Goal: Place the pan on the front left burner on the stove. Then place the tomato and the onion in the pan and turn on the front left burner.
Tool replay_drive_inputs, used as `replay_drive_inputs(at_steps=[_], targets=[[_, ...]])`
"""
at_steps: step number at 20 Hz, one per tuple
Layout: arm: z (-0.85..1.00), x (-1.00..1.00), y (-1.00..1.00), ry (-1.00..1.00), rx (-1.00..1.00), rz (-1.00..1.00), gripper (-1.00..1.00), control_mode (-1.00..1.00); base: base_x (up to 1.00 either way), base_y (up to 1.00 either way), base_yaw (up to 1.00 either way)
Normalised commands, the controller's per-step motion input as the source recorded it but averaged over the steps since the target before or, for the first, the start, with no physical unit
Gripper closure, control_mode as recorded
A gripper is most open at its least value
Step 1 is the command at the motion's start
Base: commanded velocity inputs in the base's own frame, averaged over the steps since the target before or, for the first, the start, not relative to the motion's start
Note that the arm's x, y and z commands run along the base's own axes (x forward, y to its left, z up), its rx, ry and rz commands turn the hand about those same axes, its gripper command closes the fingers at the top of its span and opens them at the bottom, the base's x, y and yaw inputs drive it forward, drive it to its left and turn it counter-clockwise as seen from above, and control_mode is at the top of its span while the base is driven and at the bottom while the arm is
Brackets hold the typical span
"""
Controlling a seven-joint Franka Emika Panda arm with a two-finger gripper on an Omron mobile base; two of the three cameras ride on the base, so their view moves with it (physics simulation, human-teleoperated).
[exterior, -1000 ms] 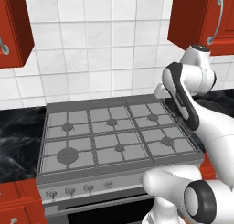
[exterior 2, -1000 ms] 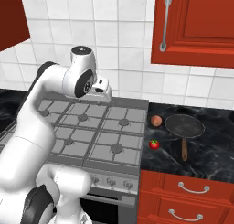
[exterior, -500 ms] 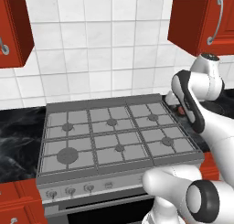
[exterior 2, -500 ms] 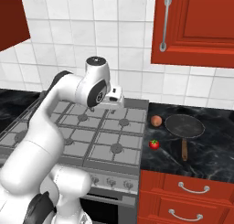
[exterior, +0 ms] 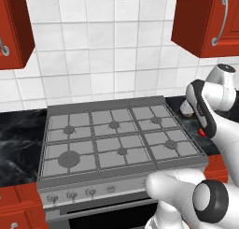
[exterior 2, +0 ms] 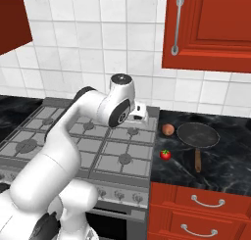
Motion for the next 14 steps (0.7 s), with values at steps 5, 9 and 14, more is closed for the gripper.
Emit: replay_drive_inputs(at_steps=[5,9,14], targets=[[-0.23,0.0,-0.49,0.04,0.0,-0.04,-1.0,-1.0,0.0,0.0,0.0],[-0.25,0.02,-0.47,0.05,0.0,-0.04,-1.0,-1.0,0.0,0.0,0.0],[-0.25,0.04,-0.42,0.05,-0.03,-0.02,-1.0,-1.0,0.0,0.0,0.0]])
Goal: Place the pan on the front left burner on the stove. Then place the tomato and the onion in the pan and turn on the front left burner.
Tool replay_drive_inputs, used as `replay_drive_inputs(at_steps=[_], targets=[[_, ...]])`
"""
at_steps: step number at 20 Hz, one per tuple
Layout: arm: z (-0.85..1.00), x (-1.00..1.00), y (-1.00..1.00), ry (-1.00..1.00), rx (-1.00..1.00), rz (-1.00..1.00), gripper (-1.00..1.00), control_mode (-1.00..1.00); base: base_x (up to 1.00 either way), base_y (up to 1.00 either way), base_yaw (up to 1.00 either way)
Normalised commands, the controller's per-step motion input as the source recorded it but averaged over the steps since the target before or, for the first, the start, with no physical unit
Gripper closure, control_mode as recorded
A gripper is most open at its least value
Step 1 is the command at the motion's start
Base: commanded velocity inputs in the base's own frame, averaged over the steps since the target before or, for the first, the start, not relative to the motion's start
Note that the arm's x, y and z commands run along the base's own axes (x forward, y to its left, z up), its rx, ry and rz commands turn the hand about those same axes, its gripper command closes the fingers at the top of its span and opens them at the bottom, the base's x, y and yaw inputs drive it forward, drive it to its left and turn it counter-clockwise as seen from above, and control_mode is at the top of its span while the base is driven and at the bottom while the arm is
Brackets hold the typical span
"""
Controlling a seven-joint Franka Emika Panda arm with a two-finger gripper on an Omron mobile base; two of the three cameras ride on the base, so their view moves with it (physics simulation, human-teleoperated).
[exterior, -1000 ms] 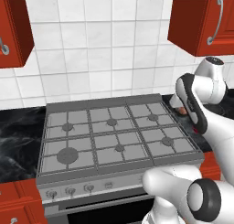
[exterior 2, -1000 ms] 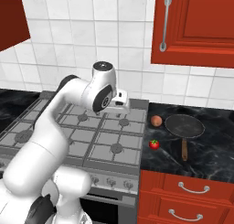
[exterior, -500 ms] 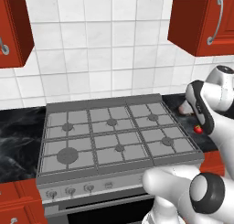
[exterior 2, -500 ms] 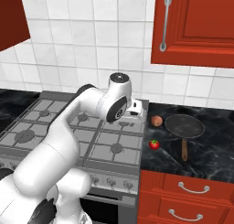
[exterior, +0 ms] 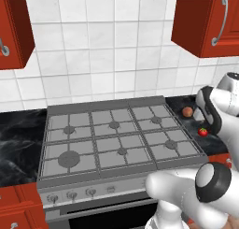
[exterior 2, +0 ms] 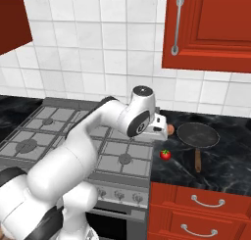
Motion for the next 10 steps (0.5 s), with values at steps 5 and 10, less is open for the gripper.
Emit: replay_drive_inputs(at_steps=[5,10], targets=[[-0.23,0.08,-0.38,0.04,-0.03,-0.02,-1.0,-1.0,0.0,0.0,0.0],[-0.2,0.08,-0.33,0.03,-0.01,-0.02,-1.0,-1.0,0.0,0.0,0.0]])
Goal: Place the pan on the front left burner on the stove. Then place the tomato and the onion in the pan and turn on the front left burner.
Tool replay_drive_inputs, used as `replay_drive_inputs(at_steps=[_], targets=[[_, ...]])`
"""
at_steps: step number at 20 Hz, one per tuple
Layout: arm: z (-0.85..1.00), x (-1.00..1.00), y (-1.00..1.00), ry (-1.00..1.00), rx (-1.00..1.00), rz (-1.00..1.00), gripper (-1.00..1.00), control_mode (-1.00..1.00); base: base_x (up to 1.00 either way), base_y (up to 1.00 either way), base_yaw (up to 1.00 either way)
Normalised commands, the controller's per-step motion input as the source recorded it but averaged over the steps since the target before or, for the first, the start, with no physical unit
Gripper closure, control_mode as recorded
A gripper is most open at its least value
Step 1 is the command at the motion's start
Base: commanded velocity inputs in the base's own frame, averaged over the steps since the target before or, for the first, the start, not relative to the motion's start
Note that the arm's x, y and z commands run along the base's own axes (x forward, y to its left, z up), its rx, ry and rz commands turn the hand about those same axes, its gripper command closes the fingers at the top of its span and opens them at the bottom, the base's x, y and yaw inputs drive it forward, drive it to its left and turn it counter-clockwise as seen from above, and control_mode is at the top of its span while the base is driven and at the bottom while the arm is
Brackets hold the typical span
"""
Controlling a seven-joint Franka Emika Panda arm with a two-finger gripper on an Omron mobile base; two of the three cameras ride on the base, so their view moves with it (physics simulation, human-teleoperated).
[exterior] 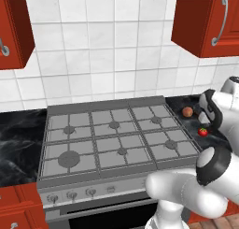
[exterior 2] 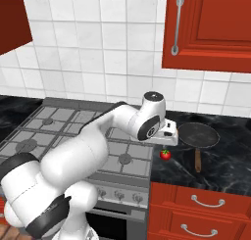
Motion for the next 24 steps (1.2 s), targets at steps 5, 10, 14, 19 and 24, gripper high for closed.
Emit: replay_drive_inputs(at_steps=[5,10,14,19,24], targets=[[-0.09,0.05,-0.32,0.0,0.0,-0.02,-1.0,-1.0,0.0,0.0,0.0],[-0.04,0.14,-0.3,0.0,0.0,0.0,-1.0,-1.0,0.0,0.0,0.0],[-0.1,0.14,-0.32,0.0,0.0,0.0,-1.0,-1.0,0.0,0.0,0.0],[-0.17,0.15,-0.3,0.0,0.0,0.0,-1.0,-1.0,0.0,0.0,0.0],[-0.17,0.15,-0.32,0.0,0.0,0.0,-1.0,-1.0,0.0,0.0,0.0]])
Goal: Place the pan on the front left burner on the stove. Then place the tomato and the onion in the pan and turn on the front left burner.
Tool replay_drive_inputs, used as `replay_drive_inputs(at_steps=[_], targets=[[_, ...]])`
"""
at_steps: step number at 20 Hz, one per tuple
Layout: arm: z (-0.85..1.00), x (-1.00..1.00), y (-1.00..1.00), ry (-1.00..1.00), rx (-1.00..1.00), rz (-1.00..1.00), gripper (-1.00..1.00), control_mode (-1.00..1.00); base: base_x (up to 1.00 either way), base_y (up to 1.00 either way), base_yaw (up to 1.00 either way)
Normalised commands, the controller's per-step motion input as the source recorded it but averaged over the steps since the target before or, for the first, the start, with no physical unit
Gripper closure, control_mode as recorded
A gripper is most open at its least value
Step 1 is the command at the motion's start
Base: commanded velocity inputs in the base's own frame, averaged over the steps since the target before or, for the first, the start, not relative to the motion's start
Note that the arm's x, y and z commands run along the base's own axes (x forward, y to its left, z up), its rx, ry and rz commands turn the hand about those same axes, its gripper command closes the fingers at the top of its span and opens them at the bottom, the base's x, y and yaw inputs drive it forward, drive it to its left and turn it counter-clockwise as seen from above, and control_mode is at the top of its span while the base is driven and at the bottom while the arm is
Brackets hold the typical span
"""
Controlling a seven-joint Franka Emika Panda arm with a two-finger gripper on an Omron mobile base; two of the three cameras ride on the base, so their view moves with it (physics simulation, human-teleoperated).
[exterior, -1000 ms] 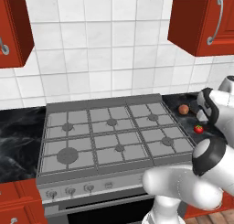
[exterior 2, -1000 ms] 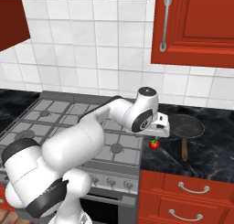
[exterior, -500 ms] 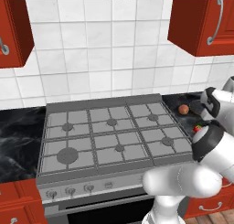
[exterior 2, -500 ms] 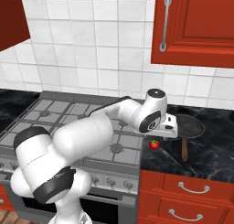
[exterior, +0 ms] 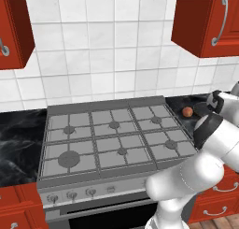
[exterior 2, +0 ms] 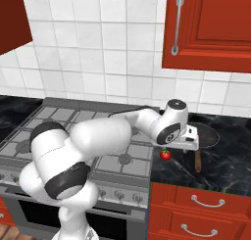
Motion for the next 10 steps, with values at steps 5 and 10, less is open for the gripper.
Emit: replay_drive_inputs(at_steps=[5,10], targets=[[-0.16,0.14,-0.33,0.0,0.0,0.0,-1.0,-1.0,0.0,0.0,0.0],[-0.18,0.14,-0.33,0.0,0.0,0.0,-1.0,-1.0,0.0,0.0,0.0]])
